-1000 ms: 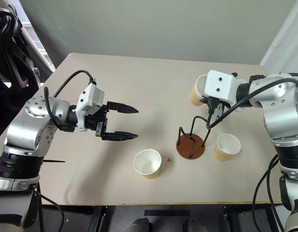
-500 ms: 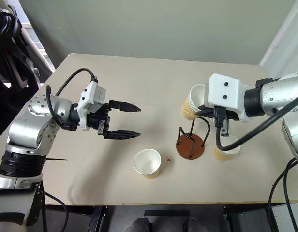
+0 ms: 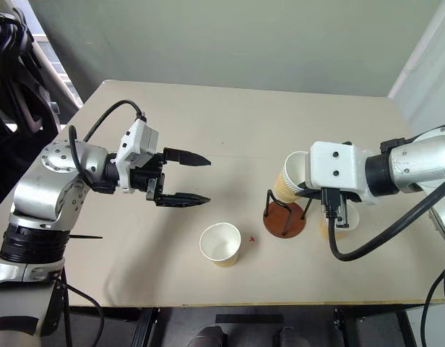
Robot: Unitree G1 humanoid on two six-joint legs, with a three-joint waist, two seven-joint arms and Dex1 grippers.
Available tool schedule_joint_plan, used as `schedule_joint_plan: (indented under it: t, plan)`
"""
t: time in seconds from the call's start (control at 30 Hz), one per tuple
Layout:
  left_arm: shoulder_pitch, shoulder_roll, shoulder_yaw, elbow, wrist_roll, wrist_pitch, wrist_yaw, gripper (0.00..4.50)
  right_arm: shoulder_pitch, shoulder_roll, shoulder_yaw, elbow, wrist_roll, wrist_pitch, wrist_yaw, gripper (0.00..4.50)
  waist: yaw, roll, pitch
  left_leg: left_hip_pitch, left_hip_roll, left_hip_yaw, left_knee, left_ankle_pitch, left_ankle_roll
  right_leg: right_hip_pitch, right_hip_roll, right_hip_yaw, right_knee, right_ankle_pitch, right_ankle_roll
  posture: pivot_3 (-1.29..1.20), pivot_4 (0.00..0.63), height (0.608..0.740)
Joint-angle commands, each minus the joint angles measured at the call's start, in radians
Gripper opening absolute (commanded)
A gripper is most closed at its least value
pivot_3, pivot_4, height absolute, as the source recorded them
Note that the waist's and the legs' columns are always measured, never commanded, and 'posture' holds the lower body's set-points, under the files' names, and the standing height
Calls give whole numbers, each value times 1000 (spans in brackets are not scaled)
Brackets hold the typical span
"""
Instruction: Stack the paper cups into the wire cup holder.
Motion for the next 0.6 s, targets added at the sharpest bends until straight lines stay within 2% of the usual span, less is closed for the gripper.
schedule_joint_plan:
  t: [0.03,0.17,0.2,0.3,0.43,0.6]
  plan:
    - [-31,0,13,-3,-7,-10,-5,4500,17,-28,-24,-40,12,-7,-10,45,1,0,0,0,0,0,0,0,0,0,0,0,0,0,0,0,150,740]
    - [-36,-5,12,1,-7,-10,-6,4500,41,-24,-22,-55,17,-9,-27,45,1,0,0,0,0,0,0,0,0,0,0,0,0,0,0,0,150,740]
    - [-37,-6,12,1,-7,-11,-6,4500,43,-23,-23,-55,19,-10,-29,213,0,0,0,0,0,0,0,0,0,0,0,0,0,0,0,0,150,740]
    - [-37,-8,15,2,-9,-9,-5,4500,42,-12,-26,-53,25,-8,-49,858,0,0,0,0,0,0,0,0,0,0,0,0,0,0,0,0,150,740]
    - [-35,-8,18,1,-11,-7,-2,4500,32,11,-30,-46,33,-9,-78,2263,0,0,0,0,0,0,1,0,0,0,0,0,0,0,0,0,150,740]
    - [-33,-8,24,3,-14,-6,1,4500,16,40,-38,-24,34,-27,-114,2263,0,0,0,0,0,0,1,0,0,0,0,0,0,0,0,0,150,740]
